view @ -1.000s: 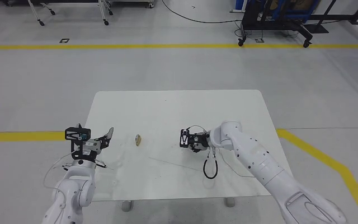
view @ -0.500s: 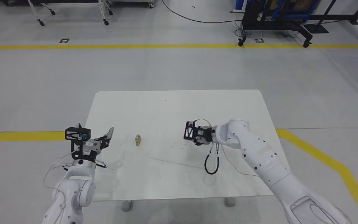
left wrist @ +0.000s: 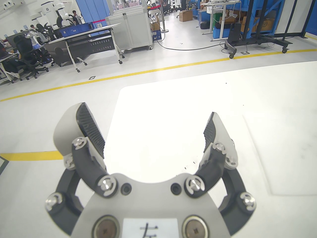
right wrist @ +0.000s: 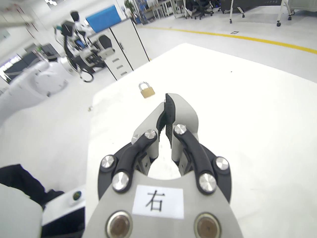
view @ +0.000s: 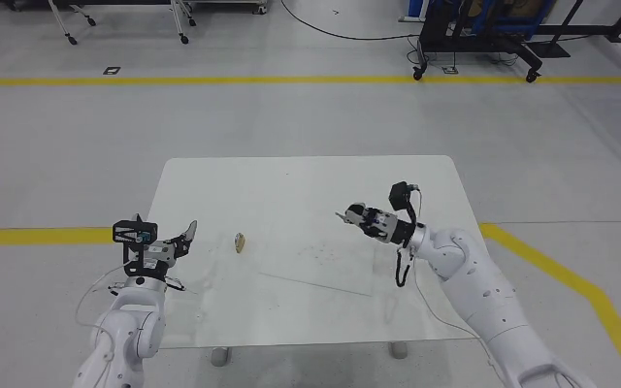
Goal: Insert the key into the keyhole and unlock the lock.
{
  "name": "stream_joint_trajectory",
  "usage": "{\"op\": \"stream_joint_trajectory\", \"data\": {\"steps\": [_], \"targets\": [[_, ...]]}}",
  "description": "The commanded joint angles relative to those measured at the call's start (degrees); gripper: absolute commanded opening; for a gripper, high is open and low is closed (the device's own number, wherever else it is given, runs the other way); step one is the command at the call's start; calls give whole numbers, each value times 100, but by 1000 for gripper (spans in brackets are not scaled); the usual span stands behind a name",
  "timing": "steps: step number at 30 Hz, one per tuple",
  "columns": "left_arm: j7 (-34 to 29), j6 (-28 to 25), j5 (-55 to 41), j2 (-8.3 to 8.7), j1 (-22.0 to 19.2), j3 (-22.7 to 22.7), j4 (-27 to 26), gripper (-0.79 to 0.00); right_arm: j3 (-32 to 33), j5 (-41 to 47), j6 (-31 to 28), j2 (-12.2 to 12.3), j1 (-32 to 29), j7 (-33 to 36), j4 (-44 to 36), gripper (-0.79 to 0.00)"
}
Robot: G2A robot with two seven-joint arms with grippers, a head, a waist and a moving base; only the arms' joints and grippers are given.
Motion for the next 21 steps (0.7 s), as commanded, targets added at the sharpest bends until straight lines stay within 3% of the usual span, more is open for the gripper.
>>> {"op": "stream_joint_trajectory", "data": {"steps": [1,12,16,21], "targets": [[0,0,0,0,0,0,0,0,-4,147,-29,1,2,25,34,-785],[0,0,0,0,0,0,0,0,-4,147,-29,1,2,25,34,-785],[235,-515,-1572,-59,-87,-51,-206,0,-55,72,250,-5,-44,131,52,-785],[-1018,-1656,-4333,-85,-593,27,-96,0,-418,805,-53,-104,103,388,192,-785]]}}
